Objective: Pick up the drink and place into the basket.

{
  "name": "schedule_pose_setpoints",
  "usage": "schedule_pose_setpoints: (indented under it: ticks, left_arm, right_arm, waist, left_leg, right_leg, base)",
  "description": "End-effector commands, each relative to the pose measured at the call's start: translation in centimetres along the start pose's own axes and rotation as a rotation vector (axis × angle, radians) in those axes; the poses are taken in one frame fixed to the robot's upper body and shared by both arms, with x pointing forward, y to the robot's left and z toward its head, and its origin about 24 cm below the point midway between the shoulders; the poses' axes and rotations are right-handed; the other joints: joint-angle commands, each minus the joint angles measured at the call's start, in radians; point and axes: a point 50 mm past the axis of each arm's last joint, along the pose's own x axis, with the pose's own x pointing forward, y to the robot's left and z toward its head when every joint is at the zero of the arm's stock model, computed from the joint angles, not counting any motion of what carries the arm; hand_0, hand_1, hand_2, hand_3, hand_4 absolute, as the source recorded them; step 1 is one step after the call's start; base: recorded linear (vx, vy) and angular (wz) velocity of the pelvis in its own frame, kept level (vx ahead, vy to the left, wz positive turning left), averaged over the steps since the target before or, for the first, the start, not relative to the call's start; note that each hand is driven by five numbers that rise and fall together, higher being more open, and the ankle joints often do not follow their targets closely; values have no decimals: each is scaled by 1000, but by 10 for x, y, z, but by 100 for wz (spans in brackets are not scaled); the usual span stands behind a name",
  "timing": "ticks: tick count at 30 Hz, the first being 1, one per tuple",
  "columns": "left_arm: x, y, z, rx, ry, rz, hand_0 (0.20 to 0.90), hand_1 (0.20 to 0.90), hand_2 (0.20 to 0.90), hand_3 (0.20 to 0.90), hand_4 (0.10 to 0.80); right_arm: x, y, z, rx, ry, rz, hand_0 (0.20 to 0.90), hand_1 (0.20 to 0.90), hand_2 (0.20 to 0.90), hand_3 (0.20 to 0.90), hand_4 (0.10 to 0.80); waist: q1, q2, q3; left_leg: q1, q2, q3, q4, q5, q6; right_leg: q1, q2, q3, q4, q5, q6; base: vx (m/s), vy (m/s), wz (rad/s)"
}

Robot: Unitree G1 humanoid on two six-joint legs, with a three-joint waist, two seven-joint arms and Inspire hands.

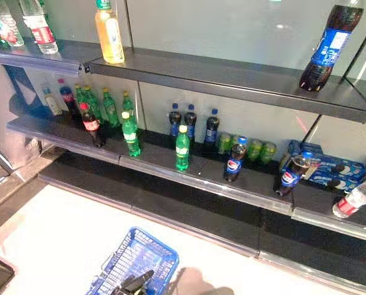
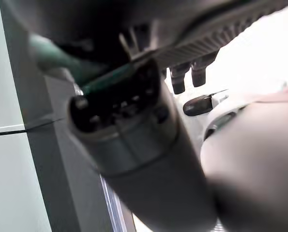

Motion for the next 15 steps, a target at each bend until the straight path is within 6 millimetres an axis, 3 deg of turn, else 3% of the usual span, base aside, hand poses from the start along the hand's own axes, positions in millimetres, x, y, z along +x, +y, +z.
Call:
schedule_pose_setpoints:
  ticks: [1, 15]
  left_arm:
    - [2, -19, 6, 117, -41, -72, 300, 300, 300, 200, 100]
    - [2, -21, 5, 120, -37, -76, 300, 300, 300, 200, 100]
  right_arm:
    - [-1, -14, -5, -65, 77, -67, 900, 900, 900, 900, 800]
    - [-1, -15, -7, -94, 107, -104, 900, 900, 900, 900, 800]
  waist:
    - [30, 52, 70]
    - [33, 52, 70]
  left_leg:
    - [21, 50, 42, 7, -51, -14]
    - [19, 50, 38, 7, -52, -15]
  right_leg:
    - [-21, -57, -35, 33, 33, 28]
    - [-19, -58, -38, 28, 33, 29]
  base:
    - [0, 0, 0]
    - [0, 0, 0]
